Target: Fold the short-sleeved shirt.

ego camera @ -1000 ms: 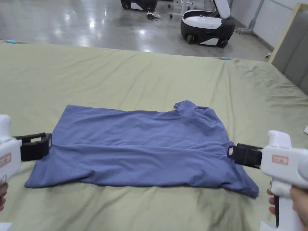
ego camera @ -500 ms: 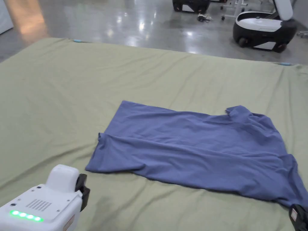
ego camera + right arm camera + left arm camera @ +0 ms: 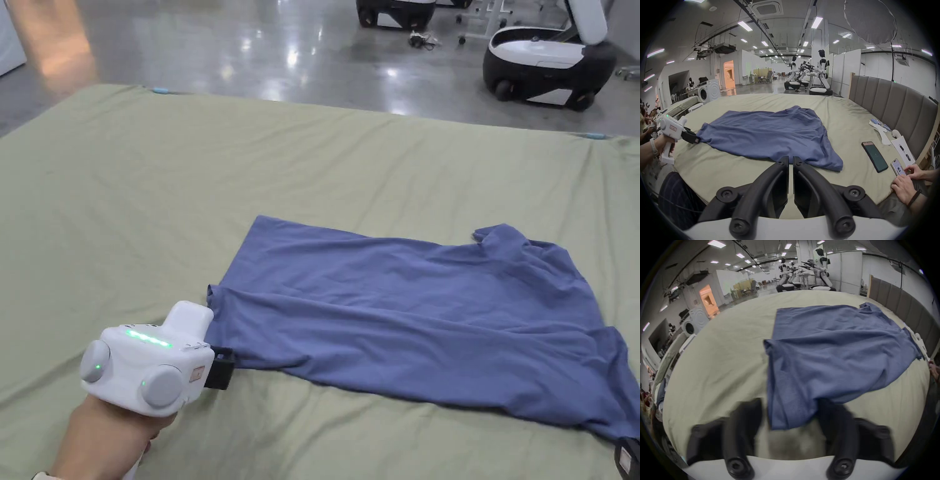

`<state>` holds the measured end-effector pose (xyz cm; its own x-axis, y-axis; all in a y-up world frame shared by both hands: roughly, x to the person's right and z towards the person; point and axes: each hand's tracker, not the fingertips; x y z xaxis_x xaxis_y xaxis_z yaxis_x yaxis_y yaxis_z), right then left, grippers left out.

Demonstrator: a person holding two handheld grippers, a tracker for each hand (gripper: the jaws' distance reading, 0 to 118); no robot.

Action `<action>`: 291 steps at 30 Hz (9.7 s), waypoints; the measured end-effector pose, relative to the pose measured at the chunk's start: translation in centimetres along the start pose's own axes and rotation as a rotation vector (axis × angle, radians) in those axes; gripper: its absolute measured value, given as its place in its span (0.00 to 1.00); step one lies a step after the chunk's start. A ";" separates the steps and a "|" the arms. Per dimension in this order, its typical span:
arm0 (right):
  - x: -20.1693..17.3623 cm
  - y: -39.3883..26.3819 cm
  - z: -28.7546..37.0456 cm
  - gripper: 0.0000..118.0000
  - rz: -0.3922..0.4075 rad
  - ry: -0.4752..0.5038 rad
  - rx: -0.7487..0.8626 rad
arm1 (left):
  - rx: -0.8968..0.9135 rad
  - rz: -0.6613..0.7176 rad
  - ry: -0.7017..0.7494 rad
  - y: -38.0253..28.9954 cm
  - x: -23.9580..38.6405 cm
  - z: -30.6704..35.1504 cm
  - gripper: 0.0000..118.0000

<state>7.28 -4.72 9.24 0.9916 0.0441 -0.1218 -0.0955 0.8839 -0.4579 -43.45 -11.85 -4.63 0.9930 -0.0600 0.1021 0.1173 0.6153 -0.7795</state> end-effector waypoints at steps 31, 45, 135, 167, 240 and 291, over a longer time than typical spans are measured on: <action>11.8 5.8 -10.2 0.10 -0.123 -0.080 -0.288 | 0.117 0.076 -0.046 3.2 -0.8 7.6 0.03; 11.3 3.2 -4.3 0.10 -0.115 -0.018 -0.389 | -0.015 -0.007 -0.052 -1.4 -1.3 12.8 0.03; 11.5 16.5 -26.9 0.02 0.054 0.041 -0.323 | 0.106 0.089 -0.001 17.4 -2.2 0.2 0.00; 4.7 -1.1 4.9 0.96 -0.123 -0.017 0.140 | 0.539 0.144 0.091 -10.1 -0.1 18.9 0.89; -2.7 0.0 6.9 0.01 -0.210 0.208 0.231 | -0.127 0.173 -0.298 1.0 14.4 2.7 0.33; -2.1 0.1 5.2 0.01 -0.159 0.320 0.160 | 0.280 0.356 -0.289 -4.2 8.0 14.1 0.48</action>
<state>5.62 -2.33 14.10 0.9130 -0.2242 -0.3408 0.0969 0.9307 -0.3527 -36.20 -3.87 8.20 0.9209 0.3854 0.0586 -0.2738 0.7464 -0.6066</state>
